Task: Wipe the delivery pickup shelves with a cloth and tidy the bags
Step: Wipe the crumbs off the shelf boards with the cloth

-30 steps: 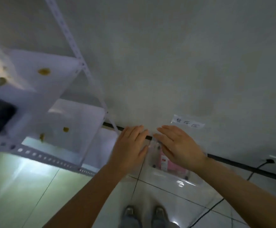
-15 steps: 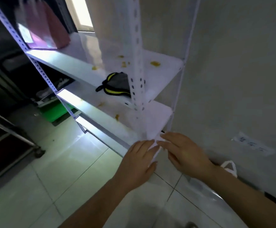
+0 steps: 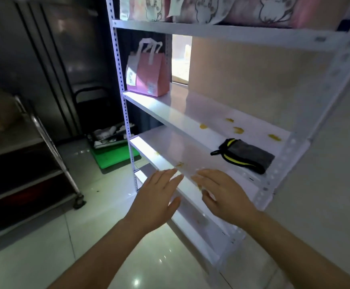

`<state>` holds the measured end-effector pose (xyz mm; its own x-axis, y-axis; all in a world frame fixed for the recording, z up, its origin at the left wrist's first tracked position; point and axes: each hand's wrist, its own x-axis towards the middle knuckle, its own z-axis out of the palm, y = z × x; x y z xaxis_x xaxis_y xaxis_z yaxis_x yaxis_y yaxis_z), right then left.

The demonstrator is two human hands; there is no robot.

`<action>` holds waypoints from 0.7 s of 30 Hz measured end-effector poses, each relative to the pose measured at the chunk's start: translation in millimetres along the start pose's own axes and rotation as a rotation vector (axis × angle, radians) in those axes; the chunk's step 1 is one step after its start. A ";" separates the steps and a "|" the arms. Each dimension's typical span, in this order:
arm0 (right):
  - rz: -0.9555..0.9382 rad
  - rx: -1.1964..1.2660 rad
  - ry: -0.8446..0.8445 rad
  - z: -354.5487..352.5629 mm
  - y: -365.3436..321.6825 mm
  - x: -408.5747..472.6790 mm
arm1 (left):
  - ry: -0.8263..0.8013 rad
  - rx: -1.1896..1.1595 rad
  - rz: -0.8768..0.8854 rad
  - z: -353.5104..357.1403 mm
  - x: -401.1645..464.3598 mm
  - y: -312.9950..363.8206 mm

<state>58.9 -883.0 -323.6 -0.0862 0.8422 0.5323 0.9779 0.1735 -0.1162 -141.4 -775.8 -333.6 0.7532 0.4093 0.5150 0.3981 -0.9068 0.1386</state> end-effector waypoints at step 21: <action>-0.053 -0.017 -0.021 189.9 17.0 344.0 | -0.073 0.281 0.030 -41.4 112.5 -366.5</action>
<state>9.7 -493.4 -301.7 -0.1414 0.8426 0.5197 0.9750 0.2095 -0.0745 -224.2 -401.5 -291.5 0.7986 0.3978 0.4516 0.4965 -0.8596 -0.1209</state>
